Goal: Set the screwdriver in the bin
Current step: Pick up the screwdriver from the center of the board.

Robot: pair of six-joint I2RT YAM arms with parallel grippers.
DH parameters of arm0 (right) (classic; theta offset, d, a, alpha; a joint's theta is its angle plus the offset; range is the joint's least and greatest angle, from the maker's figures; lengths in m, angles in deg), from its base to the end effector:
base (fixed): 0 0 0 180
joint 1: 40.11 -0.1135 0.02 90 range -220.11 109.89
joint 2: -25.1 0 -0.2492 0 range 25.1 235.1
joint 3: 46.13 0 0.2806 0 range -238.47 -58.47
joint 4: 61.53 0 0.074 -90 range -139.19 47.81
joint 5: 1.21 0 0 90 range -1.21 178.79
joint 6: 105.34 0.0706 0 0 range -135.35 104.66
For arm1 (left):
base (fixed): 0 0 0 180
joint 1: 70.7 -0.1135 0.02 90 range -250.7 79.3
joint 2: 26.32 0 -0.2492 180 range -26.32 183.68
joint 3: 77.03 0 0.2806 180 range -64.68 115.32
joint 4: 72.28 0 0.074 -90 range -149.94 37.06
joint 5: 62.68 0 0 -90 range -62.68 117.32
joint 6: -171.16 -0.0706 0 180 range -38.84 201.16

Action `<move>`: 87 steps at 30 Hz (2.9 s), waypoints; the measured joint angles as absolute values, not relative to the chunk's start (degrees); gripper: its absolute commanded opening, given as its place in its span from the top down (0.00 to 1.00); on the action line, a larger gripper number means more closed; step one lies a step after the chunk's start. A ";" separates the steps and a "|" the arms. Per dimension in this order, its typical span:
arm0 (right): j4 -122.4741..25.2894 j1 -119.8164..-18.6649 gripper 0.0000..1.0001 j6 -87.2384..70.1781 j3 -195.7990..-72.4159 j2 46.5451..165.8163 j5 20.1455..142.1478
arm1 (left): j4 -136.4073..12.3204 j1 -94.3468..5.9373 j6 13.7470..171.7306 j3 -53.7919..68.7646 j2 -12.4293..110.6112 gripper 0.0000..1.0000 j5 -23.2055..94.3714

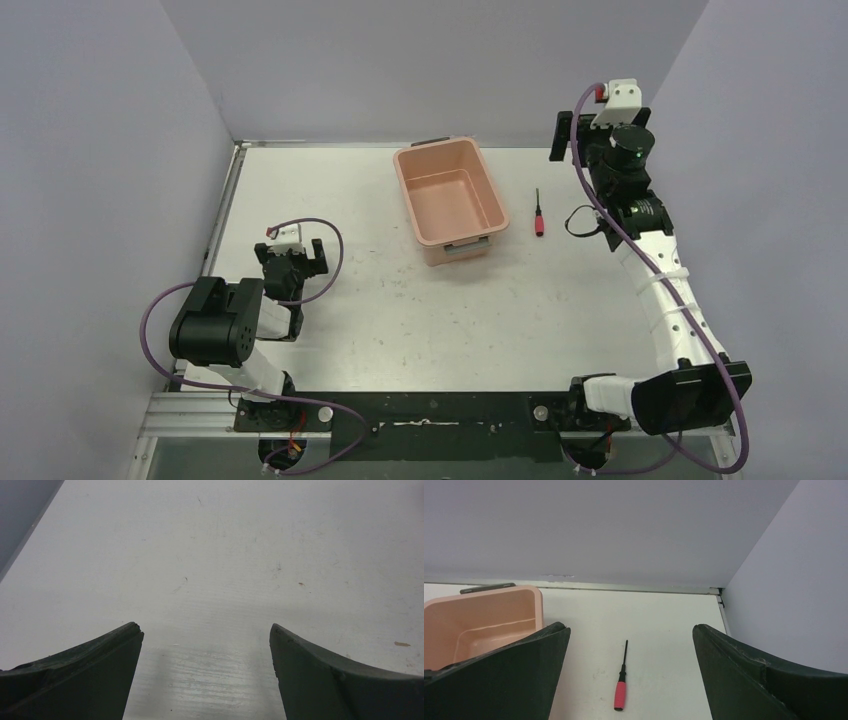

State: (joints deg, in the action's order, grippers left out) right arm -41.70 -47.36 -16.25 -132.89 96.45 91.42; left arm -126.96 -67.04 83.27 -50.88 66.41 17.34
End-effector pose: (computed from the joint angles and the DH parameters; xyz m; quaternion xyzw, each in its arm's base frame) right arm 0.3525 0.0416 0.4130 -0.0366 0.7329 0.0207 0.6790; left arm 0.2840 -0.0059 0.0753 -0.0443 0.7743 0.0359 0.6302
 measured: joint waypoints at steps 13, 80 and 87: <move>-29.77 -47.29 0.00 -14.81 -145.39 108.19 91.33 | -126.99 -67.04 83.27 -50.88 66.41 0.03 17.34; -22.82 -44.26 1.00 -5.69 -141.17 139.82 91.18 | -126.99 -67.04 83.27 -50.88 66.41 0.03 17.37; -18.64 -44.28 1.00 -6.07 -146.98 133.70 92.97 | -126.99 -67.04 83.27 -50.88 66.41 0.03 17.37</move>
State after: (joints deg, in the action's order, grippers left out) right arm -18.64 -44.28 -6.07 -146.98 133.70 92.97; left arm -126.99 -67.04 83.27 -50.88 66.41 17.37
